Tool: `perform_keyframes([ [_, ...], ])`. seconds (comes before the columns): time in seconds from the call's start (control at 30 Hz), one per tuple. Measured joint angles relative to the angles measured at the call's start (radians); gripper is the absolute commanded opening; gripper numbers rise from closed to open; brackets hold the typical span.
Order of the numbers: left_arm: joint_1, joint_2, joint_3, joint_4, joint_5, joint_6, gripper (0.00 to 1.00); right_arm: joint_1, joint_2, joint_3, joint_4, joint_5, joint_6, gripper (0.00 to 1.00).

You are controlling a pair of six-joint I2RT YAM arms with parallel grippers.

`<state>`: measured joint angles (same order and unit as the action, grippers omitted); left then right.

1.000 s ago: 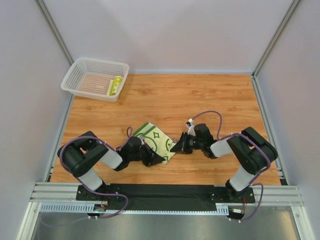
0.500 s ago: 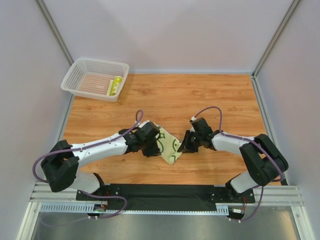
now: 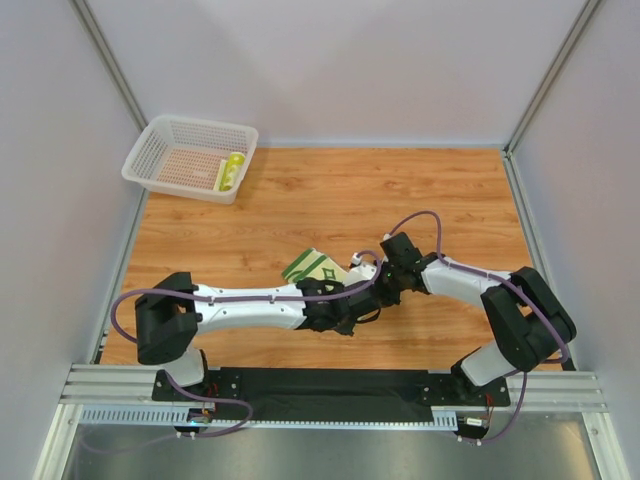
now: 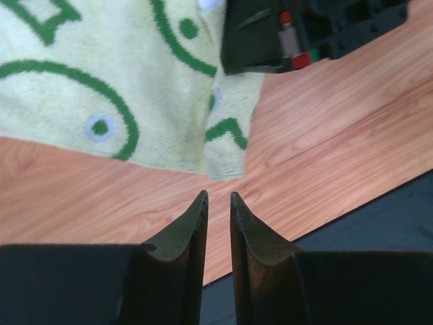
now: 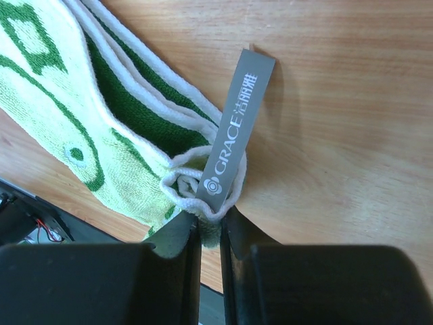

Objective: Roll the towels
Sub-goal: Roll the towel

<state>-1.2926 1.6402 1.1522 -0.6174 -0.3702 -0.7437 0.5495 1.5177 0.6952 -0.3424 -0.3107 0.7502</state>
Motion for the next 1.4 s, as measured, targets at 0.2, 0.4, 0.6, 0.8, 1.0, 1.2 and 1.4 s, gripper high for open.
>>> perform_keyframes([
  [0.2, -0.002, 0.039, 0.002, 0.106, 0.071, 0.079, 0.27, 0.000, 0.000, 0.005, -0.020, 0.001, -0.003, 0.01],
  [0.4, -0.003, 0.097, 0.007, 0.146, 0.103, 0.100, 0.27, 0.000, 0.000, 0.006, -0.021, 0.003, -0.004, 0.00],
  [0.6, -0.003, 0.124, -0.023, 0.183, 0.090, 0.094, 0.29, 0.000, 0.000, 0.006, -0.021, 0.003, -0.007, 0.00],
  [0.8, -0.004, 0.124, -0.052, 0.196, 0.045, 0.093, 0.33, 0.000, 0.000, 0.006, -0.021, 0.003, -0.010, 0.00],
  [1.0, -0.005, 0.124, -0.072, 0.225, 0.018, 0.111, 0.43, 0.000, 0.002, 0.006, -0.021, 0.002, -0.011, 0.00],
  [1.2, -0.009, 0.132, -0.095, 0.271, 0.016, 0.126, 0.49, 0.000, 0.007, 0.013, -0.027, -0.001, -0.013, 0.00],
  [1.4, -0.015, 0.133, -0.114, 0.315, 0.005, 0.126, 0.57, 0.000, 0.016, 0.026, -0.043, -0.001, -0.018, 0.00],
])
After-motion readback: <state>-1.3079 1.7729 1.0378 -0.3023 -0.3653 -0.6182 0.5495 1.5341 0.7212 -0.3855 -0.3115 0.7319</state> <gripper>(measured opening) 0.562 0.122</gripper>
